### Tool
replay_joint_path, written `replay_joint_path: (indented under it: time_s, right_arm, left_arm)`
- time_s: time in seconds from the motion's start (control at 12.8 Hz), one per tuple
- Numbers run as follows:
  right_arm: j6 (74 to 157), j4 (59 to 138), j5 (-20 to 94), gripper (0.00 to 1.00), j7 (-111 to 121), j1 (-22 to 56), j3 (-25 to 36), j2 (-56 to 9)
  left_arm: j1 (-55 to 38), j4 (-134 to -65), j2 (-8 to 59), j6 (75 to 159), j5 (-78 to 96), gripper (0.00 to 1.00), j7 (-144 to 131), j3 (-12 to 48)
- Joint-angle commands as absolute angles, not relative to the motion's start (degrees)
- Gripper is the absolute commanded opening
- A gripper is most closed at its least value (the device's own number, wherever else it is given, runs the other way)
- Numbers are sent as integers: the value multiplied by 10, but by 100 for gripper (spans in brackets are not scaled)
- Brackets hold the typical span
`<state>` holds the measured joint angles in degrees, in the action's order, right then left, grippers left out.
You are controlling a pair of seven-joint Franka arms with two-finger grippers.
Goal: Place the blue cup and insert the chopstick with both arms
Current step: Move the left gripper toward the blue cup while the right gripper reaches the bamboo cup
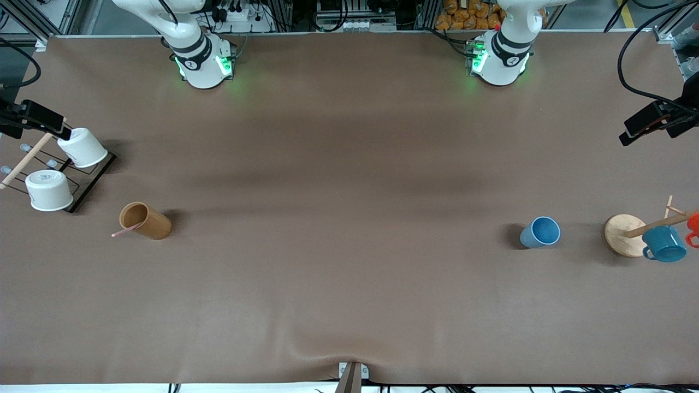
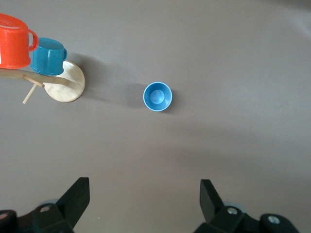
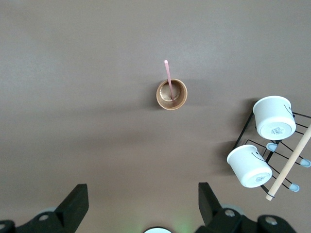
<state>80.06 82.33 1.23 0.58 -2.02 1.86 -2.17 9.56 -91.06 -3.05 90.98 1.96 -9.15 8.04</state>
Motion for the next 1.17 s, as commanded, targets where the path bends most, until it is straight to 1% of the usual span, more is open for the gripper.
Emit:
replay_joint_path:
  time_s: [0.0, 0.23, 0.39, 0.55, 0.78, 0.94, 1.09]
  right_arm:
    - [804, 832, 4, 100, 2, -22, 15, -12]
    - [804, 831, 4, 100, 3, -24, 18, -15]
    - [804, 832, 4, 100, 4, -27, 18, -22]
    - [805, 837, 4, 100, 4, -27, 19, -37]
    - [818, 835, -3, 100, 4, -34, 19, -82]
    - [851, 833, -4, 100, 17, -37, 19, -114]
    - [903, 831, -5, 100, 68, -38, 19, -146]
  left_arm:
    - [99, -887, -16, 895, 21, 100, -88, 77]
    - [99, -889, 0, 895, 7, 100, -88, 76]
    - [98, -891, 44, 911, -3, 100, -86, 76]
    - [97, -906, 91, 977, -25, 100, -86, 77]
    - [98, -967, 135, 1109, -25, 100, -86, 78]
    - [98, -1018, 157, 1204, -25, 100, -83, 79]
    - [99, -1036, 186, 1249, -25, 100, -72, 79]
